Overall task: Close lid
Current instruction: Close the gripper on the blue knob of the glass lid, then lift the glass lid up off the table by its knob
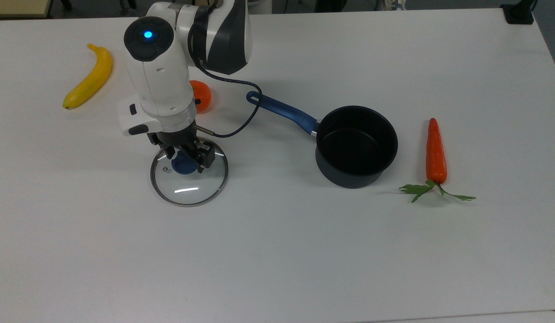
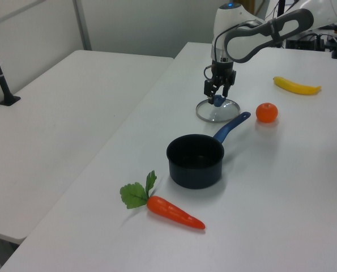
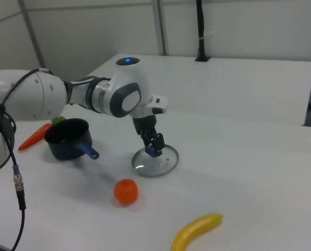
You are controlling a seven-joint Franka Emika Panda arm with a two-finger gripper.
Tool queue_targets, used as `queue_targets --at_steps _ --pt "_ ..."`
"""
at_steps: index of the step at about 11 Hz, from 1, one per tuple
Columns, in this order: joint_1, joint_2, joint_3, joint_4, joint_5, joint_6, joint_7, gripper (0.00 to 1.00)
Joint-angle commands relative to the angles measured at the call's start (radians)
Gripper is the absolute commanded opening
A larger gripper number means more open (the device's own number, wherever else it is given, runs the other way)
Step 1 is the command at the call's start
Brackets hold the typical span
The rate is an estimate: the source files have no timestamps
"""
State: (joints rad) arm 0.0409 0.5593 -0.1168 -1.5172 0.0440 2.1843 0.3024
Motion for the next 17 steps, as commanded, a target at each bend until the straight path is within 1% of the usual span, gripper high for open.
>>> queue_targets --at_steps 1,3,6,7,10,12,14,15,17 --pt "0.010 0.007 -0.004 0.008 -0.023 0.019 0.027 0.74" --pt "0.010 0.007 -0.004 0.008 -0.023 0.019 0.027 0.68" --pt "0.011 0.007 -0.004 0.006 -0.030 0.019 0.027 0.54" --pt "0.011 0.005 -0.004 0.006 -0.035 0.019 0.027 0.48" --pt "0.010 -0.008 -0.006 0.008 -0.035 0.009 0.026 0.45" --pt "-0.001 -0.056 -0.009 0.008 -0.033 -0.004 0.026 0.45" --pt "-0.022 -0.114 -0.011 0.012 -0.030 -0.111 0.020 0.45" --pt "-0.033 -0.151 -0.011 0.018 -0.023 -0.132 0.018 0.45" --pt "-0.055 -0.180 -0.011 0.053 -0.019 -0.219 0.014 0.45"
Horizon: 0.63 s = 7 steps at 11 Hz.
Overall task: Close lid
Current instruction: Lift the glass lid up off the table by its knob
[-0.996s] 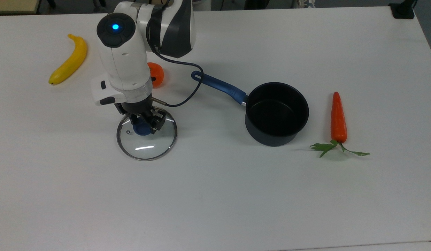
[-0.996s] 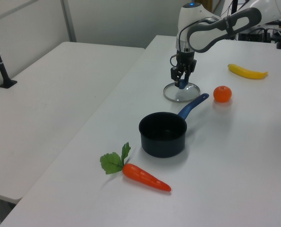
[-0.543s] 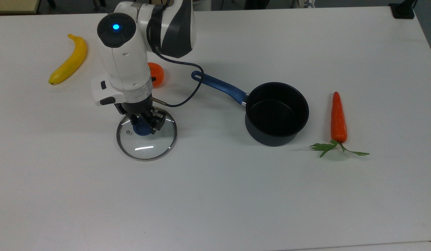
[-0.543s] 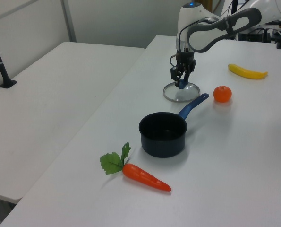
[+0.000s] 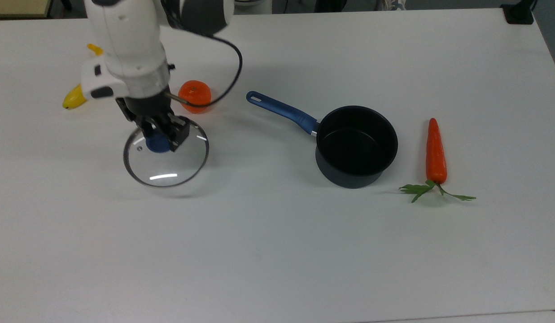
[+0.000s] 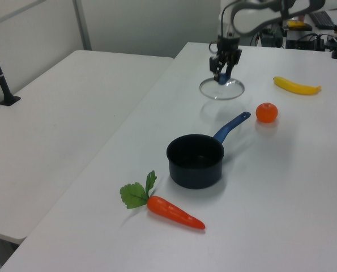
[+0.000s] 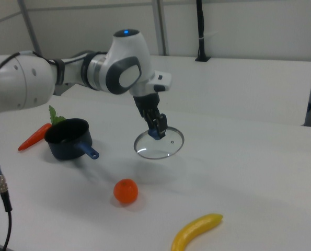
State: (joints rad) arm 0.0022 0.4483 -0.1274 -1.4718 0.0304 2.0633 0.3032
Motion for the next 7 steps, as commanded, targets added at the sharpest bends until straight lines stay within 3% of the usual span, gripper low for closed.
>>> queue_targets --at_steps 1,4,7 --pt "-0.021 -0.069 0.000 0.033 -0.004 -0.133 0.013 0.45" --pt "-0.016 -0.076 0.011 0.050 -0.004 -0.163 0.019 0.45" --pt "0.071 -0.076 0.014 0.071 -0.007 -0.212 0.040 0.45"
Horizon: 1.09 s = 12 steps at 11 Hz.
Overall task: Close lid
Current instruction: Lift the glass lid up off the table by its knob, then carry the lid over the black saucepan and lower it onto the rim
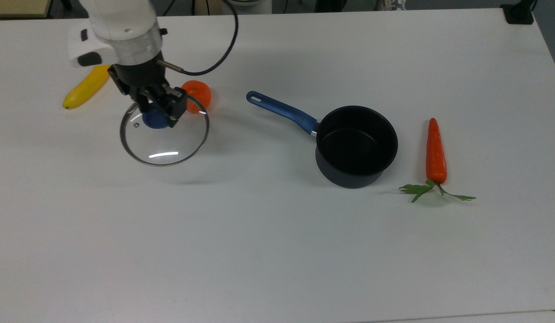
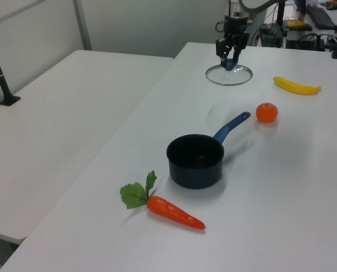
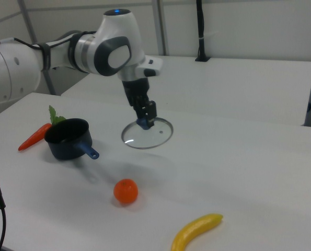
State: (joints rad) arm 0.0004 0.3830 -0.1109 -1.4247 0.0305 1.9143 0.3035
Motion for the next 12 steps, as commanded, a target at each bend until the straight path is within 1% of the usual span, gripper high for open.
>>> queue_targets --at_steps 1,3,5,8,10,12 --pt "0.113 -0.007 -0.003 0.033 -0.009 -0.064 0.057 0.45" --pt "0.205 -0.007 -0.003 0.036 -0.012 -0.063 0.072 0.45" --pt "0.283 0.000 -0.003 0.049 -0.012 -0.052 0.136 0.45" --pt "0.398 0.011 -0.003 0.064 -0.018 -0.046 0.195 0.45" --pt "0.459 0.042 -0.004 0.064 -0.021 -0.040 0.227 0.45" --pt "0.484 0.071 -0.004 0.064 -0.024 0.026 0.268 0.45"
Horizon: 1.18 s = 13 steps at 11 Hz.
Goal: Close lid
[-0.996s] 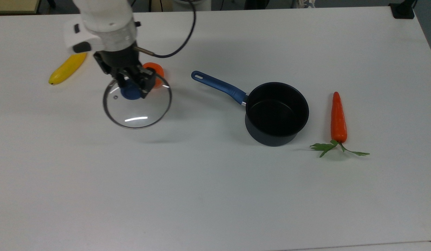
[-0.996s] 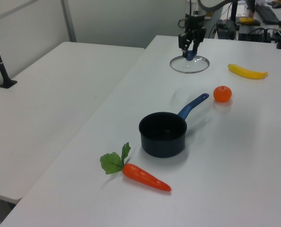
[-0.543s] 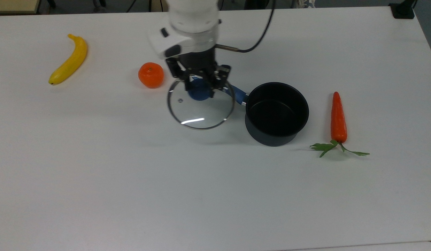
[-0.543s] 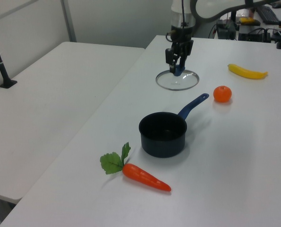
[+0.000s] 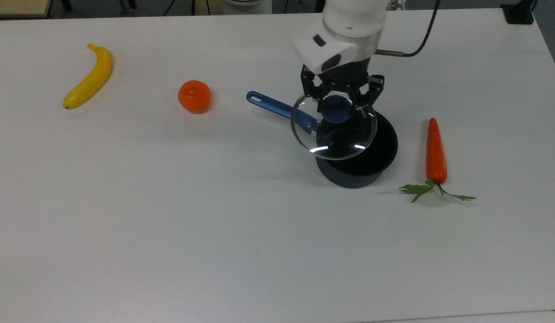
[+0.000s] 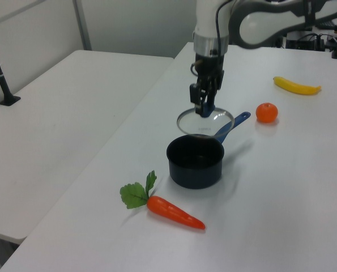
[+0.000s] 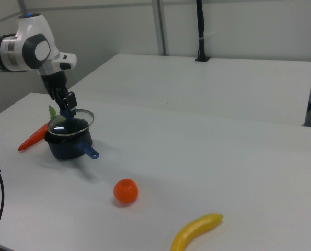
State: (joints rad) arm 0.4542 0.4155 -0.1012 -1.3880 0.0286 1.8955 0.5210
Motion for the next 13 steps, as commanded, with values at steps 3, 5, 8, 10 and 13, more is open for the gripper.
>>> queue_targets --at_steps 3,5,8,10,13 --pt "0.049 0.063 -0.015 0.027 -0.024 0.089 0.060 0.45" --pt "0.066 0.074 -0.014 0.026 -0.024 0.093 0.062 0.45" --pt "0.087 0.095 -0.014 0.027 -0.029 0.111 0.082 0.45" --pt "0.092 0.107 -0.015 0.027 -0.030 0.125 0.082 0.45" --pt "0.092 0.112 -0.015 0.027 -0.032 0.145 0.083 0.45"
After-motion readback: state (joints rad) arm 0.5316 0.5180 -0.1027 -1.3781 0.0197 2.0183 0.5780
